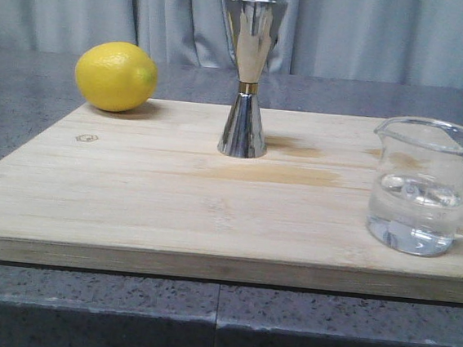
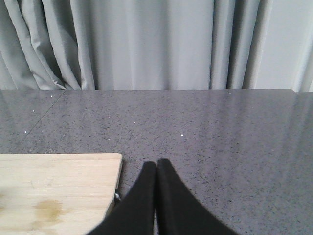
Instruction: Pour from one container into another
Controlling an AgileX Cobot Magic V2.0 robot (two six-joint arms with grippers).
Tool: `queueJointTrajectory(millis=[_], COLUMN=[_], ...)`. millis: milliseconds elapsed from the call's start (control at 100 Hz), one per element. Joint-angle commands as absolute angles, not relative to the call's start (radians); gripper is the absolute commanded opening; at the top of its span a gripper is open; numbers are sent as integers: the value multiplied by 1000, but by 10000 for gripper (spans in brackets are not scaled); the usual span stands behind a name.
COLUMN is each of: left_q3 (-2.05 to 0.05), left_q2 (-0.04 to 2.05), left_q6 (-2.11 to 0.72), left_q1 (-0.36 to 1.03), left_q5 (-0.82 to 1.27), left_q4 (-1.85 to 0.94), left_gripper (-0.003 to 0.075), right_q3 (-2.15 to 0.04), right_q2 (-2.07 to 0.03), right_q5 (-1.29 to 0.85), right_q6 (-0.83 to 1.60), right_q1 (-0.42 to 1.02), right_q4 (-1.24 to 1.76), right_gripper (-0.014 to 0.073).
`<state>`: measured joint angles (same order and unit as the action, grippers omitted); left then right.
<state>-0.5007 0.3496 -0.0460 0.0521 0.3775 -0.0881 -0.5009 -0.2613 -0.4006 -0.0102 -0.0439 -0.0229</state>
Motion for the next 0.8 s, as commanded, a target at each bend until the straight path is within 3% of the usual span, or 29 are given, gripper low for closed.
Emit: queueJointTrajectory(millis=[0, 120, 190, 260, 340, 430, 490, 790], left_q3=[-536, -536, -536, -536, -536, -536, -536, -536], left_q2=[365, 365, 365, 365, 365, 365, 365, 365], left_q6=[-37, -37, -37, -37, -37, -37, -37, -37], left_q1=[60, 58, 57, 57, 57, 57, 57, 57], left_q5=[310, 312, 312, 312, 310, 308, 312, 305], left_q4=[-98, -98, -96, -96, -96, -96, -96, -110], left_gripper=[-19, -11, 67, 238, 499, 640, 663, 662], right_q3=[-536, -536, -536, -536, -536, -536, -536, -536], right_q2=[-280, -280, -280, -280, -280, -280, -280, -280], right_q5=[-318, -316, -312, -312, -312, -312, -312, -312], right_q6=[0, 0, 0, 0, 0, 0, 0, 0], right_q1=[-42, -42, -42, -44, -44, -44, -44, -44], right_q4=[-33, -33, -35, -37, -44, -44, -44, -44], right_gripper=[-66, -51, 37, 171, 368, 508, 542, 543])
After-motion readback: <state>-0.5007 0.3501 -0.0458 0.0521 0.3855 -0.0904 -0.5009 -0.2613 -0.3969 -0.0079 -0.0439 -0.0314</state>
